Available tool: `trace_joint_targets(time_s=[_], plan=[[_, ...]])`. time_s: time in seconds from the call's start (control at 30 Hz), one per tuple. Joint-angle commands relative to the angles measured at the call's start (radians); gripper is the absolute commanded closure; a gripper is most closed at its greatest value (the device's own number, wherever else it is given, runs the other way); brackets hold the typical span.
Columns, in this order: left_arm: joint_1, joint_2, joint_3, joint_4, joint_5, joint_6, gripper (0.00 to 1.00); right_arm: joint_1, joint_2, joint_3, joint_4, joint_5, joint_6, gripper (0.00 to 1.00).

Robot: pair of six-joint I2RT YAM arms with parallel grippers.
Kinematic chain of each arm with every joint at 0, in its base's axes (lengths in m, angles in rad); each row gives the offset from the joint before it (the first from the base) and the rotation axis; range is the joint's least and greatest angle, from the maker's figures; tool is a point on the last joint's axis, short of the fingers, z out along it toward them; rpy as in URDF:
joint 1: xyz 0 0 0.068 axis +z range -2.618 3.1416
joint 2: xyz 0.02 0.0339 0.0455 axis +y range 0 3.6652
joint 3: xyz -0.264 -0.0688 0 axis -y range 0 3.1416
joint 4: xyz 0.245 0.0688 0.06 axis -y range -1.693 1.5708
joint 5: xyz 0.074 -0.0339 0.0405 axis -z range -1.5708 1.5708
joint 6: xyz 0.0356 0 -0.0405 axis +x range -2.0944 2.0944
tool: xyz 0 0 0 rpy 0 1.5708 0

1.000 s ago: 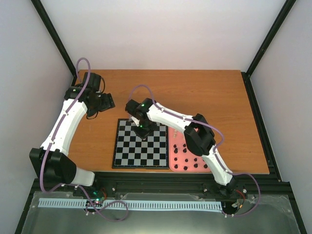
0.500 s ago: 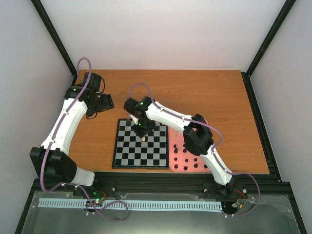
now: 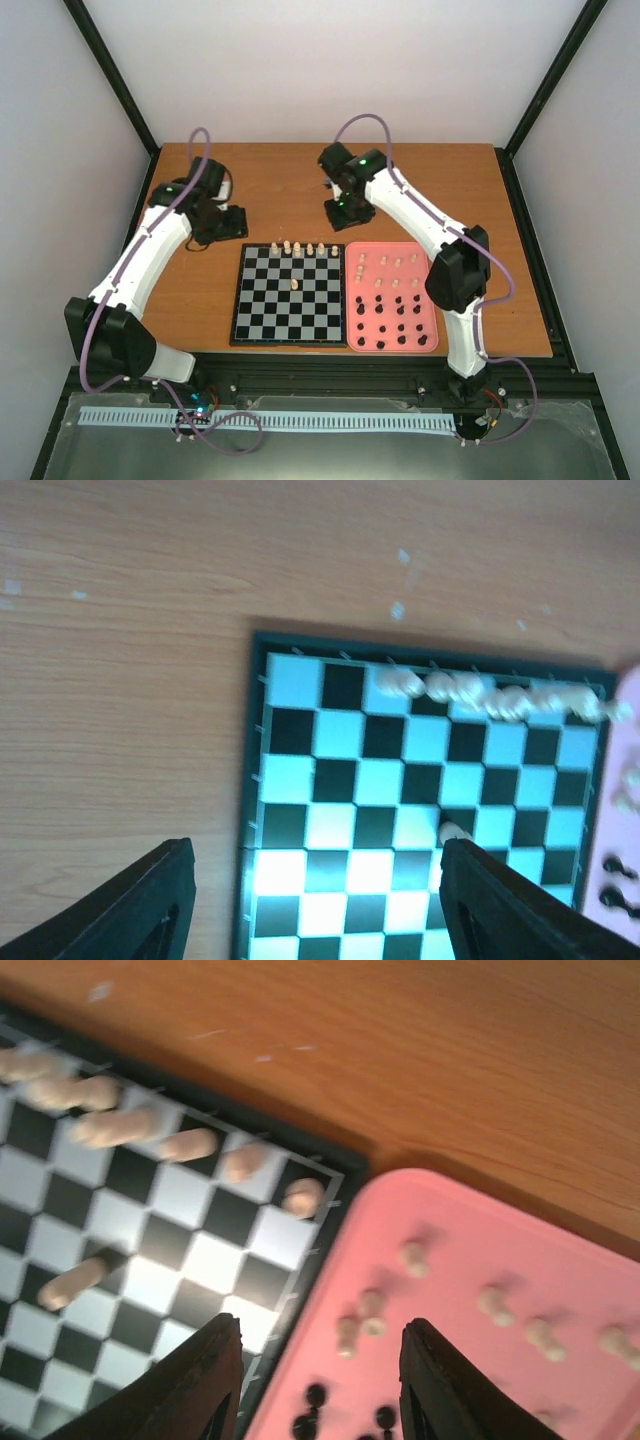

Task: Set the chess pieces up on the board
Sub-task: Pick up the chess piece from the chessboard.

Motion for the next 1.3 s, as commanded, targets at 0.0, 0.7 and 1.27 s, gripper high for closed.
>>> trace_joint_targets(time_s=[0.0,0.7,1.27], plan=[[-0.136,-0.022,-0.044,0.018,0.056,0.066,0.32,-0.099,0.032,0.015,-0.036,0.043,0.018,0.56],[-0.431,0.236,-0.163,0.220,0.080,0.118,0.44,-0.302,-0.030,-0.160,0.139,0.082,-0.069,0.55],[-0.467,0.331,-0.165,0.263,0.097,0.110,0.51,-0.322,-0.094,-0.238,0.157,0.057,-0.109,0.55]])
